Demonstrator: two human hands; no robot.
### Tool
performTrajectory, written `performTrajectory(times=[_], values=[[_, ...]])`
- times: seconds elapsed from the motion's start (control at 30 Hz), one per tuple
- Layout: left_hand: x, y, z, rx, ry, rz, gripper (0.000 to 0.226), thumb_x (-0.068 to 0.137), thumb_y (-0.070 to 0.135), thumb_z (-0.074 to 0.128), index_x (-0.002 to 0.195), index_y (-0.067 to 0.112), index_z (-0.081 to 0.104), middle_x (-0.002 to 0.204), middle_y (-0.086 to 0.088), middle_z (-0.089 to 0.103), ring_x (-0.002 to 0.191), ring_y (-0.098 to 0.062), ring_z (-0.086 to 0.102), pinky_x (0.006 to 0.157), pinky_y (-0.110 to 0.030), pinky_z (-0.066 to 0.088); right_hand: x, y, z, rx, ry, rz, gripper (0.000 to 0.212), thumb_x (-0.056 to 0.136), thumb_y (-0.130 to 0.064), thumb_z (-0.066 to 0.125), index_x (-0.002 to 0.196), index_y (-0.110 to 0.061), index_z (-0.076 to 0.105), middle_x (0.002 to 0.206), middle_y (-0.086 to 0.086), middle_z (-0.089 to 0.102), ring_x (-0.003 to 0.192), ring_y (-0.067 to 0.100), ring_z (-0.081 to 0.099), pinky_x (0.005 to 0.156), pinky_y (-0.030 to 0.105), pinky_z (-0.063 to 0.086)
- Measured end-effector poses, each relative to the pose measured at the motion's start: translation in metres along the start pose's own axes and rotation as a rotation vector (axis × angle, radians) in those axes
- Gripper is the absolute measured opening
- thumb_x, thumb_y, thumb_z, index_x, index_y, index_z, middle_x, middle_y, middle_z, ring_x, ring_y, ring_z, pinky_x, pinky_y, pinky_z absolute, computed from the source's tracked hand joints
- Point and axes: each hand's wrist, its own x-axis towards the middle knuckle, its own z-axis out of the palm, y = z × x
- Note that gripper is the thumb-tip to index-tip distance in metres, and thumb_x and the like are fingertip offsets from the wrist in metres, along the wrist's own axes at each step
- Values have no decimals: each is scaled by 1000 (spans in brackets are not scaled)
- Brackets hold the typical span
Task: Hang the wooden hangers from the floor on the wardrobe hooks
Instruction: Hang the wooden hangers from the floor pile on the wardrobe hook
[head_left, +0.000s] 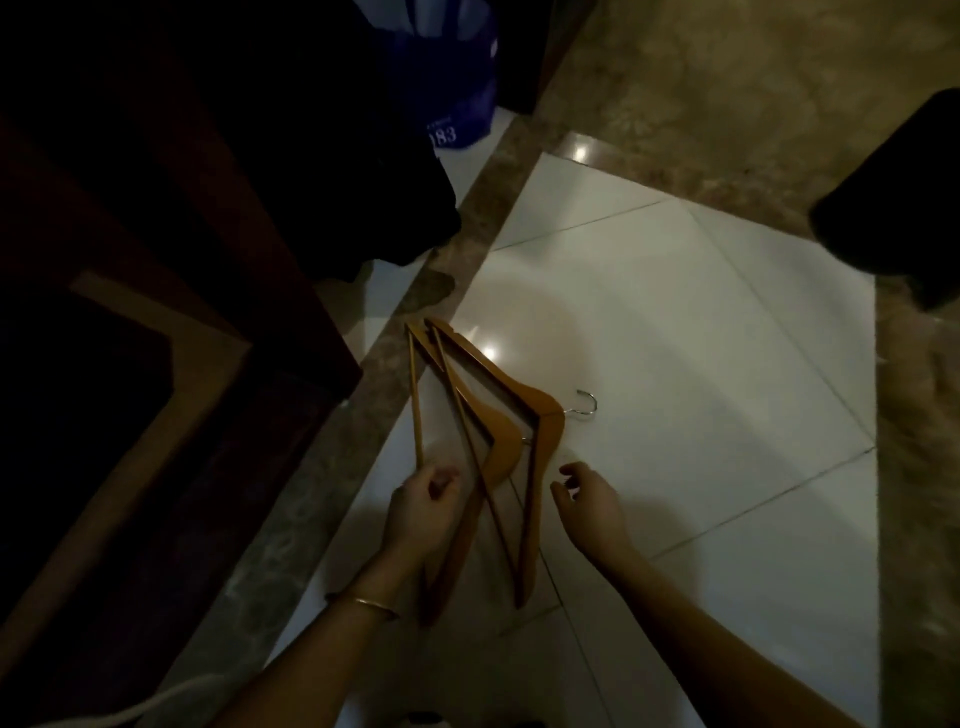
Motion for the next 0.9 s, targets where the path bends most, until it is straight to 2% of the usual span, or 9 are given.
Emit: performTrajectory(times=[0.2, 0.33, 0.43, 0.5, 0.57, 0.7, 0.8, 0.83, 0.9], values=[[69, -54, 29, 59, -6, -10, 19, 90, 14, 53, 108, 14, 59, 104, -3, 62, 101, -20, 58, 83, -24, 41, 70, 35, 70, 95, -125, 138, 59, 90, -38, 53, 134, -8, 28, 128, 14, 51, 113, 28, 54, 90, 35, 46], [83, -57, 19, 139, -21, 77, 16, 90, 16, 54, 105, 18, 60, 97, 8, 58, 95, -7, 55, 85, -20, 41, 84, 40, 94, 182, -84, 103, 42, 91, -31, 51, 123, -11, 31, 102, 3, 54, 87, 17, 55, 84, 35, 51], [87, -52, 9, 115, 22, 107, 14, 88, 14, 56, 96, 26, 58, 97, 5, 62, 98, -12, 59, 90, -29, 48, 85, 33, 90, 253, 54, 113, 37, 94, -15, 44, 127, -4, 32, 94, 4, 51, 80, 15, 50, 75, 32, 47], [84, -41, 4, 62, 40, 103, 16, 88, 13, 56, 92, 29, 57, 96, 3, 62, 100, -18, 60, 92, -36, 49, 77, 26, 74, 258, 172, 50, 32, 95, -11, 41, 127, -5, 36, 94, 6, 54, 76, 13, 48, 72, 30, 43], [71, -20, -3, -8, 59, 97, 16, 89, 12, 54, 94, 26, 58, 95, 0, 61, 99, -20, 59, 89, -35, 49, 61, 14, 47, 243, 249, -18, 34, 96, -11, 40, 129, -8, 35, 92, 3, 53, 77, 15, 51, 74, 34, 47], [24, 43, -33, -123, 86, 96, 22, 89, 2, 50, 110, 2, 56, 102, -12, 57, 101, -25, 56, 80, -23, 46, 11, -26, -31, 175, 351, -80, 48, 93, -11, 47, 138, -13, 29, 91, 3, 56, 78, 20, 58, 71, 33, 47], [-20, 100, -72, -147, 186, 118, 22, 88, 0, 52, 108, -3, 58, 101, -14, 60, 96, -21, 56, 67, -7, 44, -40, -65, -99, 99, 345, -131, 51, 94, -17, 49, 140, -17, 27, 98, 4, 63, 85, 26, 63, 72, 32, 47], [-36, 121, -87, -141, 215, 131, 20, 88, 2, 54, 107, 1, 60, 98, -10, 61, 96, -21, 58, 69, -9, 45, -59, -78, -122, 71, 331, -152, 50, 94, -20, 49, 140, -18, 28, 100, 6, 65, 84, 26, 64, 71, 31, 46], [-72, 165, -118, -101, 237, 174, 16, 87, 8, 56, 102, 10, 62, 95, -5, 64, 95, -23, 61, 79, -26, 49, -98, -103, -166, -5, 297, -207, 48, 94, -29, 49, 138, -20, 32, 100, 7, 68, 80, 24, 65, 67, 28, 45]])
